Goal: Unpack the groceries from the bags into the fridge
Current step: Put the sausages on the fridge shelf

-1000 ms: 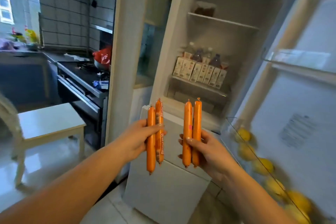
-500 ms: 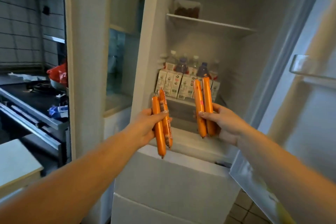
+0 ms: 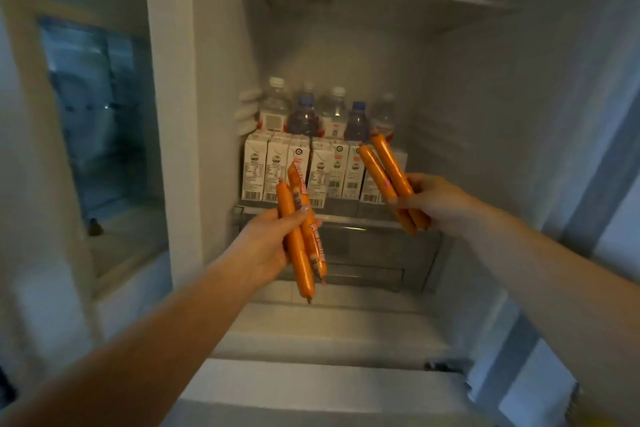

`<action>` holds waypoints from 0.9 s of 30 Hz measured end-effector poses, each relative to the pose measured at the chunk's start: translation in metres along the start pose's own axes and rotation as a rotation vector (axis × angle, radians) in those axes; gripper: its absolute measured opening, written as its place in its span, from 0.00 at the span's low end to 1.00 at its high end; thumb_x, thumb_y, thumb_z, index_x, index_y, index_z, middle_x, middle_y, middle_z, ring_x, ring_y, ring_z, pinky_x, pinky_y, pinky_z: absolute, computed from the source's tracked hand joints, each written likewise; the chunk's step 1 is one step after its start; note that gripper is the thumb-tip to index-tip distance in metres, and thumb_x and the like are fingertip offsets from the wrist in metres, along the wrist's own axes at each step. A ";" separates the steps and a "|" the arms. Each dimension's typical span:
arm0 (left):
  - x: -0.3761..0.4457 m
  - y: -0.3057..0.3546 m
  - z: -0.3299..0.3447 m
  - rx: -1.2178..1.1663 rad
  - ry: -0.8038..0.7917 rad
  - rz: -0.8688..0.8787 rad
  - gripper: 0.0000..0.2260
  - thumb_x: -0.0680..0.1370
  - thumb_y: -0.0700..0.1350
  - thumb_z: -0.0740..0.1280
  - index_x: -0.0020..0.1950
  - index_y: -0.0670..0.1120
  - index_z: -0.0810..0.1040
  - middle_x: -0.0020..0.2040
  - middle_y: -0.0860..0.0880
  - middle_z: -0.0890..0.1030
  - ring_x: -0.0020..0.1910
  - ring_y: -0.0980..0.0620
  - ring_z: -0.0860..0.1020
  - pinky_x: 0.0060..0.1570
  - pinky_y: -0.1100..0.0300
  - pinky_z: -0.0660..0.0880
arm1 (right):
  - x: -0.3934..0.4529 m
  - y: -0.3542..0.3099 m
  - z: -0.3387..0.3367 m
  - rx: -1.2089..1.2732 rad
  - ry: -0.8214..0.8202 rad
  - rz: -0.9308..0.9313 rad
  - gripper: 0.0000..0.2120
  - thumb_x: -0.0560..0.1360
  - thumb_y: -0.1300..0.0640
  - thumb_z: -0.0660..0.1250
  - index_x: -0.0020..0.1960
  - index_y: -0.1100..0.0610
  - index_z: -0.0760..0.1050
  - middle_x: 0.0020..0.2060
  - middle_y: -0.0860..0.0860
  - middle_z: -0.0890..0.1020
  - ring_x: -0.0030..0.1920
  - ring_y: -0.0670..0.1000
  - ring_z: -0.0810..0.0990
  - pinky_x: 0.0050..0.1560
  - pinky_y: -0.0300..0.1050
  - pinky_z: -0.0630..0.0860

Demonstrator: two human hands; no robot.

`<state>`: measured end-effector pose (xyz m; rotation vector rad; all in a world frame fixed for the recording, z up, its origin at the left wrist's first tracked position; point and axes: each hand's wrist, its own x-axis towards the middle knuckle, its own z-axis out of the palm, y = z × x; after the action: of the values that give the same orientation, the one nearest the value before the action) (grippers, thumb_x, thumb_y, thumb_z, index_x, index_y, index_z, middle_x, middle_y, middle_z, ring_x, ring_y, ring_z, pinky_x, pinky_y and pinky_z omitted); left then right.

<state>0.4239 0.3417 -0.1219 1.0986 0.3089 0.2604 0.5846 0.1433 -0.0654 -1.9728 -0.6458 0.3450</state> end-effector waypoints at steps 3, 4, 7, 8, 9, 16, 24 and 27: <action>0.023 -0.006 -0.008 -0.026 -0.067 -0.045 0.16 0.76 0.42 0.66 0.64 0.45 0.73 0.51 0.44 0.83 0.52 0.47 0.80 0.45 0.50 0.77 | 0.010 0.000 -0.007 -0.295 0.055 -0.070 0.14 0.73 0.61 0.69 0.54 0.47 0.72 0.43 0.47 0.78 0.44 0.47 0.77 0.38 0.38 0.71; 0.030 -0.008 -0.011 -0.029 -0.088 -0.057 0.17 0.76 0.42 0.66 0.64 0.45 0.73 0.51 0.44 0.83 0.52 0.47 0.80 0.43 0.50 0.77 | 0.015 0.000 -0.008 -0.380 0.080 -0.096 0.14 0.73 0.60 0.69 0.55 0.46 0.72 0.44 0.46 0.78 0.44 0.46 0.76 0.39 0.36 0.70; 0.046 -0.015 -0.014 -0.048 -0.134 -0.080 0.16 0.76 0.43 0.66 0.63 0.46 0.73 0.50 0.44 0.84 0.49 0.47 0.82 0.37 0.50 0.78 | 0.032 0.006 -0.004 -0.570 0.150 -0.143 0.19 0.75 0.60 0.68 0.64 0.50 0.72 0.54 0.48 0.77 0.53 0.47 0.74 0.49 0.37 0.68; 0.049 -0.017 -0.015 -0.053 -0.151 -0.085 0.15 0.76 0.43 0.65 0.62 0.46 0.74 0.49 0.44 0.84 0.48 0.48 0.82 0.35 0.51 0.78 | 0.036 0.010 -0.002 -0.626 0.172 -0.161 0.20 0.75 0.60 0.67 0.66 0.51 0.71 0.57 0.49 0.77 0.56 0.48 0.73 0.53 0.38 0.67; 0.052 -0.019 -0.015 -0.057 -0.164 -0.090 0.14 0.76 0.43 0.65 0.61 0.47 0.74 0.49 0.45 0.84 0.47 0.49 0.83 0.36 0.50 0.78 | 0.042 0.016 0.000 -0.684 0.190 -0.183 0.20 0.76 0.61 0.66 0.66 0.51 0.71 0.60 0.50 0.77 0.59 0.50 0.74 0.55 0.39 0.66; 0.065 -0.027 -0.017 -0.070 -0.182 -0.108 0.14 0.76 0.41 0.65 0.61 0.47 0.74 0.48 0.48 0.84 0.47 0.53 0.83 0.36 0.53 0.79 | 0.068 0.038 0.013 -0.938 0.184 -0.329 0.21 0.76 0.60 0.65 0.68 0.51 0.70 0.67 0.52 0.72 0.68 0.55 0.68 0.68 0.44 0.62; 0.070 -0.031 -0.019 -0.127 -0.108 -0.117 0.13 0.74 0.41 0.65 0.58 0.47 0.75 0.50 0.45 0.84 0.47 0.51 0.83 0.42 0.52 0.76 | 0.093 0.044 0.015 -0.931 0.136 -0.288 0.17 0.74 0.59 0.67 0.61 0.52 0.69 0.62 0.54 0.74 0.59 0.55 0.75 0.60 0.50 0.74; 0.071 -0.033 -0.017 -0.134 -0.101 -0.114 0.14 0.73 0.41 0.66 0.58 0.47 0.75 0.51 0.45 0.84 0.48 0.51 0.83 0.43 0.51 0.76 | 0.097 0.047 0.012 -0.951 0.130 -0.306 0.13 0.74 0.59 0.67 0.57 0.52 0.71 0.61 0.52 0.75 0.59 0.54 0.74 0.59 0.48 0.73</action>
<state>0.4851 0.3672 -0.1671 0.9545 0.2594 0.1218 0.6720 0.1911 -0.1097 -2.6855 -1.1431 -0.3546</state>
